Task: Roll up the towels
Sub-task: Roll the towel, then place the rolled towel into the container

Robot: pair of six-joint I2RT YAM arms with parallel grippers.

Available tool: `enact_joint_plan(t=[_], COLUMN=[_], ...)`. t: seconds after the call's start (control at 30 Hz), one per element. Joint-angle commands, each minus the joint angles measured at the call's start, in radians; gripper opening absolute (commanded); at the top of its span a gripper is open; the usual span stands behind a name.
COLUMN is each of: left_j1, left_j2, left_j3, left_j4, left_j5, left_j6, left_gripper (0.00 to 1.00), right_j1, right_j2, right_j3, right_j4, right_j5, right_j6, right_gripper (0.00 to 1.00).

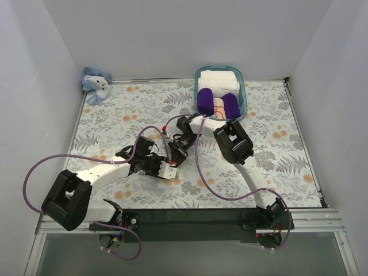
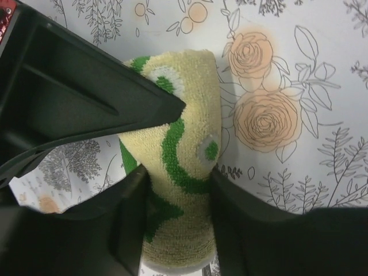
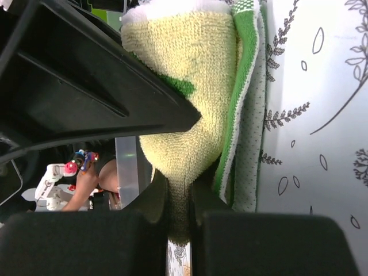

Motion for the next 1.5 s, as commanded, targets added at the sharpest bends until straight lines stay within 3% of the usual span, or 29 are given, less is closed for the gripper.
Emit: enact_joint_plan(t=[0.0,0.03,0.1,0.13,0.27,0.4,0.6,0.7,0.87,1.07,1.3,1.43,1.47], left_j1=[-0.004,-0.004,-0.004,-0.004,0.001,0.024,0.08,0.11,0.145,0.176,0.196,0.2,0.2], left_j2=[0.052,0.06,0.077,0.081,0.121,0.216,0.464,0.587,0.761,0.845,0.917,0.936,0.942], left_j3=[0.052,0.058,0.081,0.089,0.126,0.216,0.377,0.46,0.577,0.646,0.703,0.716,0.716], left_j4=[-0.024,-0.068,-0.127,-0.188,-0.325,-0.46,-0.651,-0.731,-0.817,-0.862,-0.903,-0.914,-0.912], left_j5=[-0.052,-0.049,-0.036,-0.026,0.0,0.092,0.254,0.297,0.331,0.33,0.356,0.362,0.36], left_j6=[-0.049,-0.05,-0.046,-0.046,-0.058,-0.069,-0.057,-0.04,-0.032,-0.02,-0.004,-0.003,-0.003], left_gripper=[0.33,0.25,0.17,0.12,0.06,0.06,0.07,0.08,0.08,0.08,0.08,0.09,0.09], right_j1=[0.004,-0.002,-0.014,-0.041,-0.121,-0.18,-0.186,-0.155,0.018,0.221,0.352,0.395,0.402], right_j2=[-0.013,-0.018,-0.039,-0.05,-0.186,-0.355,-0.645,-0.745,-0.853,-0.895,-0.819,-0.762,-0.751], right_j3=[-0.01,-0.01,-0.008,-0.008,-0.022,-0.073,-0.246,-0.31,-0.463,-0.6,-0.636,-0.625,-0.625], right_j4=[-0.024,-0.024,-0.03,-0.056,-0.113,-0.081,0.178,0.249,0.332,0.505,0.652,0.686,0.688], right_j5=[0.071,0.079,0.088,0.084,0.132,0.267,0.477,0.551,0.741,0.99,1.09,1.059,1.052], right_j6=[-0.039,-0.036,-0.029,-0.035,-0.102,-0.101,-0.03,-0.03,-0.065,-0.044,-0.035,-0.016,-0.016], right_gripper=[0.01,0.09,0.17,0.26,0.42,0.45,0.46,0.43,0.42,0.45,0.5,0.5,0.56])
